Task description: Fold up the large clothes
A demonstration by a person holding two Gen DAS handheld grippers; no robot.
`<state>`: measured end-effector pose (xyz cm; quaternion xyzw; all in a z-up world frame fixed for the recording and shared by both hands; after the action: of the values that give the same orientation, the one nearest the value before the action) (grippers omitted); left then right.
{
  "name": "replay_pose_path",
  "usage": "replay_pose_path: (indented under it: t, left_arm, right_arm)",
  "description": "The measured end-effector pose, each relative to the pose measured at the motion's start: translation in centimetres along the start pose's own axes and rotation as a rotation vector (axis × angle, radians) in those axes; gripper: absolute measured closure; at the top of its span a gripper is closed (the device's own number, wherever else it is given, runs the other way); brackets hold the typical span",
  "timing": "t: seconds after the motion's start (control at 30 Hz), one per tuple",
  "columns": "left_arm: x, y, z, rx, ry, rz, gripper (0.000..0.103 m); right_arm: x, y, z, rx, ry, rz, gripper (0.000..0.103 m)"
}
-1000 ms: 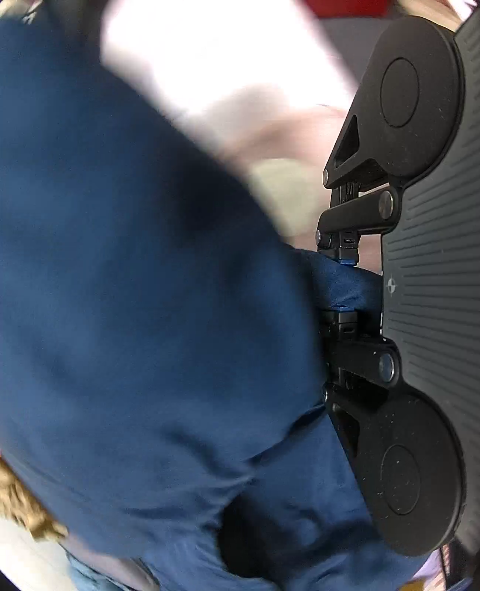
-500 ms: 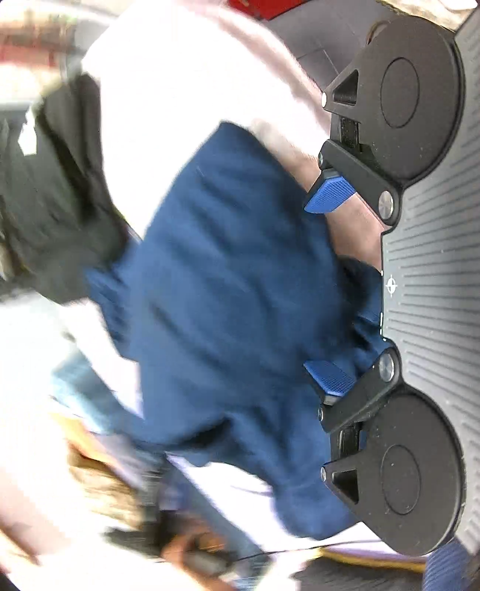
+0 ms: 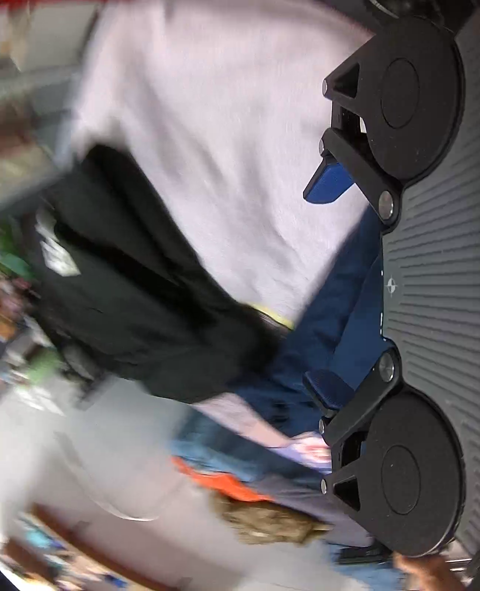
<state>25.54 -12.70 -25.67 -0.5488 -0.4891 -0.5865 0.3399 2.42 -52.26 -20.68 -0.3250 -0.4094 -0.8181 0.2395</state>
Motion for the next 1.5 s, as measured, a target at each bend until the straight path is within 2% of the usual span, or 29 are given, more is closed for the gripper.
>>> replay_pose_path:
  t: [0.07,0.13,0.2,0.27,0.3,0.37,0.43,0.47,0.53,0.6,0.67,0.7,0.77,0.83,0.9,0.93,1.0,1.03,1.07,1.1,1.17,1.23,1.3,1.37,1.4,1.5]
  left_arm:
    - [-0.2,-0.2,-0.8,-0.025,-0.009,0.005,0.0]
    - [-0.3,-0.3,-1.4,-0.044,-0.012,-0.003,0.0]
    - [-0.4,-0.3,-1.8,-0.056,0.006,-0.015,0.0]
    - [0.2,-0.4,-2.2,-0.058,0.025,-0.034,0.0]
    - [0.7,-0.4,-2.6,-0.072,0.015,-0.046,0.0]
    - [1.9,-0.5,-3.2,-0.098,0.007,-0.068,0.013]
    - [3.3,-0.6,-3.7,-0.103,-0.041,-0.078,0.041]
    - [4.0,-0.8,-3.9,-0.096,-0.062,-0.082,0.048]
    - [6.3,-1.0,-4.2,-0.067,-0.111,-0.112,0.055]
    - [9.1,-1.2,-4.3,-0.05,-0.146,-0.159,0.056]
    - [12.2,-1.3,-3.5,-0.017,-0.161,-0.214,0.056]
    - [13.5,-1.4,-2.9,0.009,-0.161,-0.237,0.057]
    - [15.9,-1.2,-0.7,0.068,-0.146,-0.274,0.057]
    - [17.5,-0.9,1.8,0.114,-0.102,-0.31,0.057]
    - [18.5,-0.6,5.0,0.2,-0.063,-0.338,0.057]
    - [18.8,-0.4,6.9,0.268,-0.056,-0.347,0.057]
    - [18.8,-0.2,10.6,0.381,-0.011,-0.358,0.057]
    - [18.7,-0.1,12.1,0.394,0.041,-0.368,0.057]
    - [18.3,-0.2,13.4,0.376,0.112,-0.366,0.057]
    - [17.9,-0.2,14.3,0.359,0.165,-0.358,0.057]
    - [16.9,-0.4,15.4,0.369,0.213,-0.334,0.048]
    - [15.3,-0.4,16.3,0.415,0.276,-0.302,0.001]
    - [14.2,0.1,16.1,0.409,0.35,-0.276,0.0]
    - [14.3,0.6,14.5,0.371,0.324,-0.29,0.0]
    - [14.8,1.1,13.5,0.339,0.294,-0.317,0.0]
    - [16.4,3.2,10.7,0.245,0.251,-0.418,0.0]
  right_arm:
    - [-2.8,-0.7,2.1,0.071,0.058,0.076,0.014]
    - [-3.8,-1.6,3.5,0.104,0.046,0.117,0.029]
    - [-4.4,-2.4,5.1,0.148,0.057,0.118,0.07]
    - [-3.9,-3.2,6.4,0.19,0.043,0.097,0.09]
    - [-3.2,-3.4,7.3,0.219,0.047,0.073,0.092]
    - [-1.9,-2.9,9.1,0.261,0.076,0.01,0.093]
    - [0.1,-2.1,11.1,0.24,0.159,-0.051,0.094]
    - [1.4,-1.6,12.0,0.227,0.203,-0.079,0.094]
    - [3.5,-0.6,14.9,0.245,0.288,-0.125,0.095]
    - [5.5,0.6,18.3,0.3,0.356,-0.177,0.097]
    - [8.0,2.4,22.2,0.295,0.517,-0.241,0.097]
    - [9.4,3.4,23.9,0.3,0.568,-0.267,0.097]
    - [10.9,4.7,27.4,0.386,0.589,-0.293,0.097]
    - [11.3,5.6,29.1,0.415,0.575,-0.327,0.096]
    - [10.2,6.1,29.7,0.432,0.549,-0.286,0.09]
    - [9.2,6.3,29.4,0.424,0.509,-0.269,0.085]
    - [7.7,6.6,27.4,0.368,0.445,-0.241,0.057]
    - [6.8,6.3,26.1,0.351,0.428,-0.213,0.046]
    - [5.6,5.8,24.7,0.341,0.388,-0.167,0.029]
    - [4.0,5.1,22.9,0.336,0.317,-0.129,0.025]
    - [1.8,4.1,19.2,0.339,0.121,-0.087,0.023]
    - [1.1,3.1,15.2,0.366,-0.047,-0.063,0.011]
    - [0.8,2.0,11.5,0.401,-0.189,-0.057,0.004]
    - [0.2,1.3,8.4,0.415,-0.278,-0.021,0.004]
    - [-0.1,1.1,6.9,0.393,-0.29,-0.001,0.004]
    - [0.2,1.2,3.9,0.308,-0.241,0.0,0.004]
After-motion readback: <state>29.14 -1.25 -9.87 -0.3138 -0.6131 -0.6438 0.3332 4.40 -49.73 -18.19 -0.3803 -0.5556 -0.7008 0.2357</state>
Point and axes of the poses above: each gripper's, at about its wrist camera, not at the fingertips, and x roughly against the way its jaws point, z to its left, y to its top, the point moved 10 cm from there along -x, roughly the way its jaws point, and after that the axes turned 10 degrees about x, right-handed, at the moved point
